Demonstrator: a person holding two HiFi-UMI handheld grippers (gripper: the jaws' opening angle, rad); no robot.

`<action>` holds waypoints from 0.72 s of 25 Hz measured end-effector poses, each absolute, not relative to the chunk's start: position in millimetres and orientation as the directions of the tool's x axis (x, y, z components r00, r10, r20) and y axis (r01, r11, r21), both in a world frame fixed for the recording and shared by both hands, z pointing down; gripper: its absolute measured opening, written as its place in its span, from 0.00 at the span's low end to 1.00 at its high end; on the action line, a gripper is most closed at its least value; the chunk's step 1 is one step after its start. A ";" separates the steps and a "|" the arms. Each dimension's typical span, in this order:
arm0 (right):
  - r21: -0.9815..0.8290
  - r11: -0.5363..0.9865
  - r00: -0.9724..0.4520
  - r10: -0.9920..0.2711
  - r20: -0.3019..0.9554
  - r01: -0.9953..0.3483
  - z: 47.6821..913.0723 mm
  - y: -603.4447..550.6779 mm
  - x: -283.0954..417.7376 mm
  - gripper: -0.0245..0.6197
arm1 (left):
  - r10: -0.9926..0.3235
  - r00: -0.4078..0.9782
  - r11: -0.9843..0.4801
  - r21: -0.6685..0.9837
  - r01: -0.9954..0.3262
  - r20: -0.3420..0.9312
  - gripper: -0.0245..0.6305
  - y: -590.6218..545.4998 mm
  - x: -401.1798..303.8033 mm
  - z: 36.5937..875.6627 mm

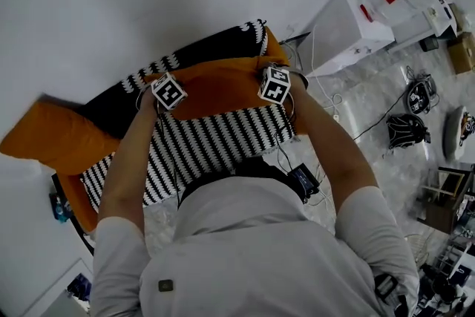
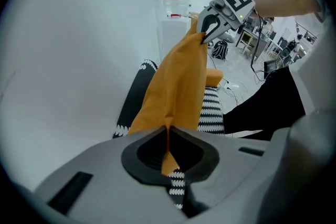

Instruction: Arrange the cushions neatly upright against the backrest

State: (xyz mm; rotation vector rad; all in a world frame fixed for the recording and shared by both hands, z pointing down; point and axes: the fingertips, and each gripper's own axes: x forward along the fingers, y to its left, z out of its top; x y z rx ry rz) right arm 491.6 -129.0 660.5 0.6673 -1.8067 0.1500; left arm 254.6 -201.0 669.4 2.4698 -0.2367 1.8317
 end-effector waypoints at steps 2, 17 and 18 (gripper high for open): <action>0.205 0.841 -0.197 -0.342 0.919 -0.500 673.8 -130.3 505.4 0.10 | -0.079 0.276 -0.985 -0.033 -0.168 0.958 0.06 -200.9 267.0 678.8; 0.094 0.912 -0.263 -0.212 0.941 -0.398 747.1 -190.4 563.4 0.10 | -0.045 0.193 -0.965 0.007 -0.262 0.980 0.06 -234.1 316.5 739.1; 0.092 0.915 -0.264 -0.208 0.942 -0.393 749.2 -195.1 562.9 0.10 | -0.044 0.191 -0.964 0.008 -0.266 0.981 0.06 -237.4 315.8 742.0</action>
